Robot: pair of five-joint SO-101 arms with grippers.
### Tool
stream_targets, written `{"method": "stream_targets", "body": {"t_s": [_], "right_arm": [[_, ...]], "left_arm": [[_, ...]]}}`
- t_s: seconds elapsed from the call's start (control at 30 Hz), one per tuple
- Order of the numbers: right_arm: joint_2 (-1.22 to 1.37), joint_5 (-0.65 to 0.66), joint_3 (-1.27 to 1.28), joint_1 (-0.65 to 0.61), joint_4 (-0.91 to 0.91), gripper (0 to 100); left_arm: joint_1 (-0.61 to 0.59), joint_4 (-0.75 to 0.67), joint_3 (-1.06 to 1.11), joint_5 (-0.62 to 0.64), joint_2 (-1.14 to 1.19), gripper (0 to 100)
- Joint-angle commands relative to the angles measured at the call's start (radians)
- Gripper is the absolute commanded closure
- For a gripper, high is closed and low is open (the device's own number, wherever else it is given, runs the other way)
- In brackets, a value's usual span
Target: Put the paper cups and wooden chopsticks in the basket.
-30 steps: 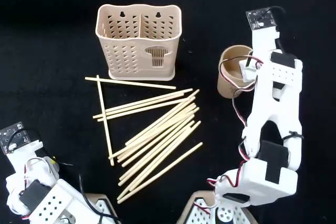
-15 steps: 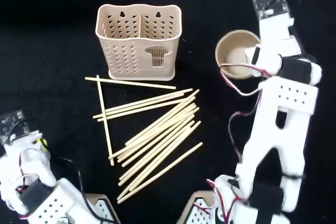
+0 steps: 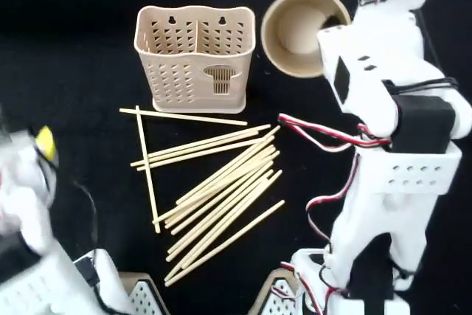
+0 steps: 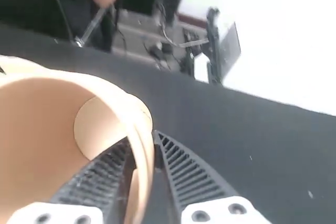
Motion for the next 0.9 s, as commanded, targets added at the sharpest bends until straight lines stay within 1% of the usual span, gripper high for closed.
{"method": "stream_targets", "body": {"t_s": [0.0,0.1,0.17,0.33,0.63,0.87], "right_arm": [[0.058,-0.051,-0.145,-0.066,0.000,98.7],[0.125,-0.055,-0.222,-0.106,0.003,98.7],[0.160,-0.077,-0.266,-0.118,0.005,98.7],[0.208,-0.117,-0.323,-0.138,0.008,98.7],[0.217,-0.114,-0.292,-0.209,0.003,98.7],[0.217,-0.115,-0.217,-0.210,-0.040,98.7]], "left_arm": [[0.097,0.003,-0.283,0.104,0.276,73],[0.180,0.006,-0.470,0.201,0.456,73],[0.245,0.008,-0.585,0.235,0.565,73],[0.372,0.011,-0.800,0.235,0.790,73],[0.479,0.003,-0.975,0.238,1.066,73],[0.524,0.008,-1.210,0.241,1.263,73]]}}
